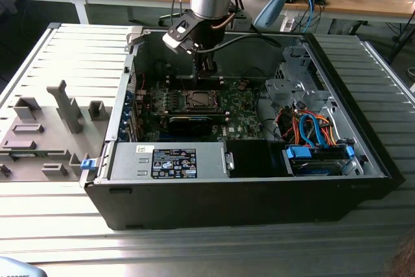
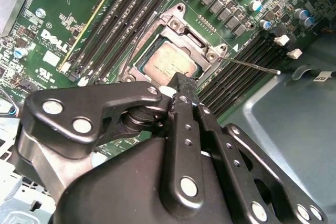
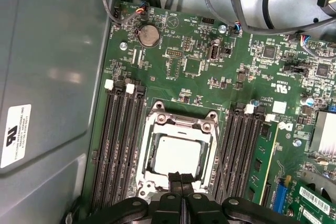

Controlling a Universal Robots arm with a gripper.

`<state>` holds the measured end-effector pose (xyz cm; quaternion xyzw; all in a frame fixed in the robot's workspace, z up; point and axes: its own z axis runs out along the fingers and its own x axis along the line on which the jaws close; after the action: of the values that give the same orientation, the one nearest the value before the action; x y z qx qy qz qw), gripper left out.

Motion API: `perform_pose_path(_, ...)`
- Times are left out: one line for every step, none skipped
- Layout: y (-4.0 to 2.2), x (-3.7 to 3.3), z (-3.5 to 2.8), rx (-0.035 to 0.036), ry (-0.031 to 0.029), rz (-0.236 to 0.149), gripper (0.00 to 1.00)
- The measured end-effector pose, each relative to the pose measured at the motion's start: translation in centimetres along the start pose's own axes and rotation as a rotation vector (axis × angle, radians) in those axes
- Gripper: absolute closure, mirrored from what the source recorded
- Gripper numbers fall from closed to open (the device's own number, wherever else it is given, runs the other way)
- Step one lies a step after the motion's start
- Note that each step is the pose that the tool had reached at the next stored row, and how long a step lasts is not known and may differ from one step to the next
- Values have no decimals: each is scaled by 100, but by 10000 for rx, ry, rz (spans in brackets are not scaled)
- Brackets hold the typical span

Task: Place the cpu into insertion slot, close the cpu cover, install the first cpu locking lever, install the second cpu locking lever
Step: 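Install the first cpu locking lever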

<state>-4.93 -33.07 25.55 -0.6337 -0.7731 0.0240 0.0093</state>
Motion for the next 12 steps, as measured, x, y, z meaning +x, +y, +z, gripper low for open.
perform_pose_path(0, 0, 0, 0, -1, -20, 89)
perform_pose_path(0, 0, 0, 0, -2, -41, 89)
perform_pose_path(0, 0, 0, -1, -3, -61, 89)
perform_pose_path(0, 0, 0, -1, -5, -92, 89)
perform_pose_path(0, 0, 0, -2, -7, -125, 89)
perform_pose_path(0, 0, 0, -3, -7, -144, 89)
perform_pose_path(0, 0, 0, -3, -8, -163, 89)
perform_pose_path(0, 0, 0, -3, -9, -184, 89)
perform_pose_path(0, 0, 0, -3, -10, -203, 89)
perform_pose_path(0, 0, 0, -4, -12, -231, 89)
perform_pose_path(0, 0, 0, -4, -13, -252, 89)
perform_pose_path(0, 0, 0, -5, -14, -276, 89)
